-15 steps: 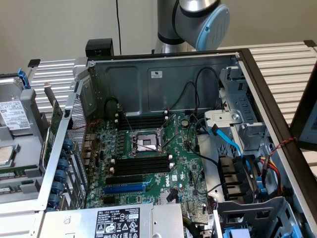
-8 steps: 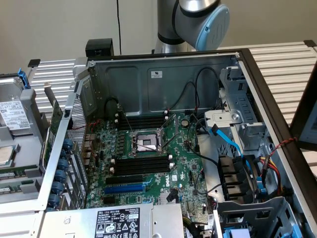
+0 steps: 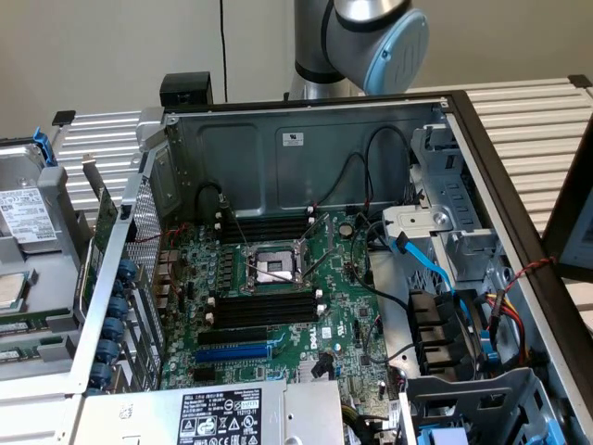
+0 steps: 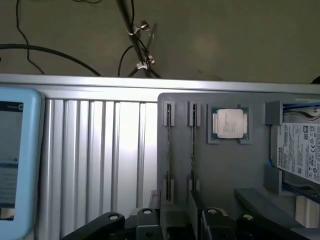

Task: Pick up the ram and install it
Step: 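Pick up the ram and move it above insertion slot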

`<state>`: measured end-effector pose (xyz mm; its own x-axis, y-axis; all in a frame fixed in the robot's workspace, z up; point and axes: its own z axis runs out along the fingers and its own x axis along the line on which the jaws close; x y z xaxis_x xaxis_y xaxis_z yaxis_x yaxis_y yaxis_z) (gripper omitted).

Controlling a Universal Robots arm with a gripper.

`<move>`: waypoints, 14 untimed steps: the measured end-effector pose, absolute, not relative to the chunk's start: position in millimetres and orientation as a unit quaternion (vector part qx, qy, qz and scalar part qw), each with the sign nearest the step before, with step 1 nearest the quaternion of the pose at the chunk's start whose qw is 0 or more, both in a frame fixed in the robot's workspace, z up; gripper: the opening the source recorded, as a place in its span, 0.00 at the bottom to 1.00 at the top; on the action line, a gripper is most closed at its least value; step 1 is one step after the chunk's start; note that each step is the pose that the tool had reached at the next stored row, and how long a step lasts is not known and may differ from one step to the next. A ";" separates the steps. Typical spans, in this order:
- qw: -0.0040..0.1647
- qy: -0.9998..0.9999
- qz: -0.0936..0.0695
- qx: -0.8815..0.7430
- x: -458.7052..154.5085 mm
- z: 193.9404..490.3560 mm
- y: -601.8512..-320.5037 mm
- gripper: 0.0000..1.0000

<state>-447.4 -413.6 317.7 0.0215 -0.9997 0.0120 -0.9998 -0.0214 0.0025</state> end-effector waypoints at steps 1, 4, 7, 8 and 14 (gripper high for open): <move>0.007 -0.700 0.006 0.714 -447.5 316.9 -413.2 0.36; 0.008 -0.700 0.006 0.714 -447.8 312.0 -412.3 0.36; 0.008 -0.700 0.006 0.714 -448.7 306.5 -412.2 0.36; 0.008 -0.700 0.006 0.714 -448.9 304.6 -412.2 0.36; 0.008 -0.700 0.006 0.714 -449.9 293.8 -412.2 0.36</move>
<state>-449.9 -412.2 293.8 0.0189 -0.9996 0.0206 -0.9998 -0.0189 0.0028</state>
